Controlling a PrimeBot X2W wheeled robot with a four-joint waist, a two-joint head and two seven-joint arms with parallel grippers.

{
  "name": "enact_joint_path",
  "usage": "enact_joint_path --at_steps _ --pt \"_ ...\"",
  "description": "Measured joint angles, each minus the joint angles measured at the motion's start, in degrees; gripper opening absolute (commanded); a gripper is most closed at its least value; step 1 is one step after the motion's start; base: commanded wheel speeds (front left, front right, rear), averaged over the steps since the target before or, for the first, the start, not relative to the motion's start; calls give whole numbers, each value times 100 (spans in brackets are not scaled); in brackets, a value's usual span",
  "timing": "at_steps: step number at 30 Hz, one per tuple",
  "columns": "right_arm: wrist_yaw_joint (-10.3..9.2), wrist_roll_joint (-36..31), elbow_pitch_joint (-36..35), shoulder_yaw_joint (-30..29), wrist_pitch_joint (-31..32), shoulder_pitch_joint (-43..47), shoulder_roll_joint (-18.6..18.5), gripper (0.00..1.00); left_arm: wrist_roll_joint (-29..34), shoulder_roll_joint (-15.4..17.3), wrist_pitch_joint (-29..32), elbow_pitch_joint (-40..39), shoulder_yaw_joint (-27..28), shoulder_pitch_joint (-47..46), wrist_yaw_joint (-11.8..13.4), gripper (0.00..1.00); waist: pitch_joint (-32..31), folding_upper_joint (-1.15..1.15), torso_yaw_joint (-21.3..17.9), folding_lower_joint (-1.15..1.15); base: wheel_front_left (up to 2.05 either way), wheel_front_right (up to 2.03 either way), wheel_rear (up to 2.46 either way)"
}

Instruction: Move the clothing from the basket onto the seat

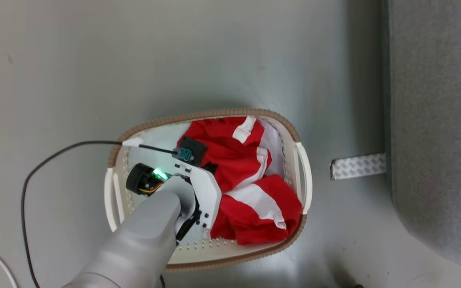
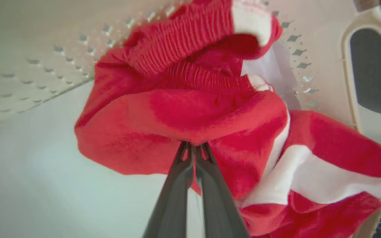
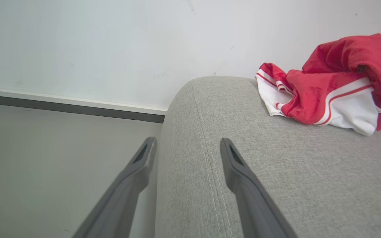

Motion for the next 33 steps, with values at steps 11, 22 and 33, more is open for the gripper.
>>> enact_joint_path --at_steps 11,22,33 --pt "0 -102 557 266 0 122 31 100 -846 3 -633 -291 -7 610 -167 0 -1131 0 136 -1 0 0 0" --pt "0 -201 1055 364 0 591 140 100 -1416 7 -1057 -714 115 1211 -227 0 -2625 0 393 -2 0 0 0" --pt "0 -324 1384 445 1 1139 223 100 -1458 380 -1217 -1924 537 1920 -16 0 -3977 0 724 -2 0 0 0"
